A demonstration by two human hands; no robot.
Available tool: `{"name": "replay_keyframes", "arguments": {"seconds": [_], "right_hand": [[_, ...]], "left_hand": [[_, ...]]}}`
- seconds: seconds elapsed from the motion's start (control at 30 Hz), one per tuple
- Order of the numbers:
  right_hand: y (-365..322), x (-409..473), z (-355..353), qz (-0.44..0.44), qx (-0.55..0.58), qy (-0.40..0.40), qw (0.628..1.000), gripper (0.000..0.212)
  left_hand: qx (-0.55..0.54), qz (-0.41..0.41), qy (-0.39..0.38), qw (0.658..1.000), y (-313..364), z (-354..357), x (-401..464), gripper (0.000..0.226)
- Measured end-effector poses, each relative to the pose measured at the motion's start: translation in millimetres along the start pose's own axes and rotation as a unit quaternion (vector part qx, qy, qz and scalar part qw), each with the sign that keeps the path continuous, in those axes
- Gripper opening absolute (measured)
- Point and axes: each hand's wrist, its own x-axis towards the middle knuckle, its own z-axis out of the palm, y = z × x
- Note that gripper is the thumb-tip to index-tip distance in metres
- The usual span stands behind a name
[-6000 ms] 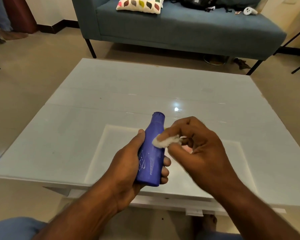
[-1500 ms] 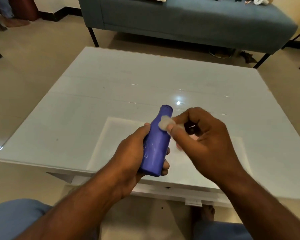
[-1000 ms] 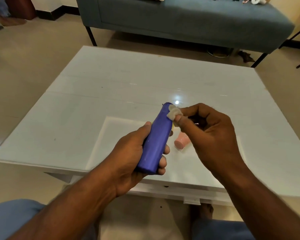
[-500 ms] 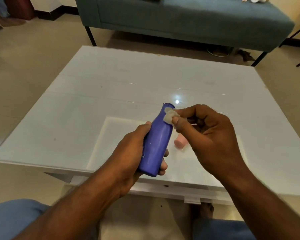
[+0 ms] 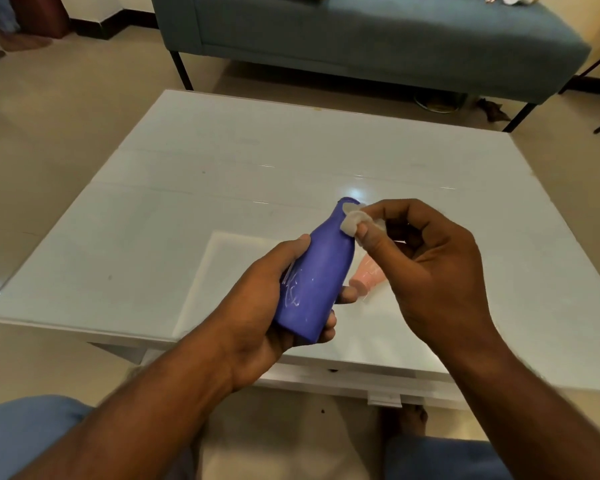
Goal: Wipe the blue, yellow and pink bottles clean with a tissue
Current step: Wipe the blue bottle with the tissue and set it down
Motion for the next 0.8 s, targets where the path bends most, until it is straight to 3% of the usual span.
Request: {"name": "replay_keyframes", "arguments": {"seconds": [0.13,0.33,0.57,0.73,0.8], "right_hand": [[1,1,-1,-0.022,-0.01,0.025,0.999,0.019],[0,1,1,-0.044,-0.023,0.029,0.998,0.023],[-7,-12,11,-0.138,-0.068,-0.072,0.986,0.017],[-3,-1,3,-0.073,-0.073,0.011,0.995,0.018],[-3,-3,2,-0.067,-0.067,-0.005,0.996,0.015]], "left_hand": [[-0.032,-0.013,-0.037,0.999,3,-1,-3,0.052],[0.002,0.031,0.007,0.999,-1,3,2,0.062],[-0.015,0.069,0.066,0.995,-3,4,4,0.047],[0.053,0.054,0.028,0.997,-7,6,-1,0.058],[0.055,0.041,0.03,0.997,-10,8,-2,0.06]]}}
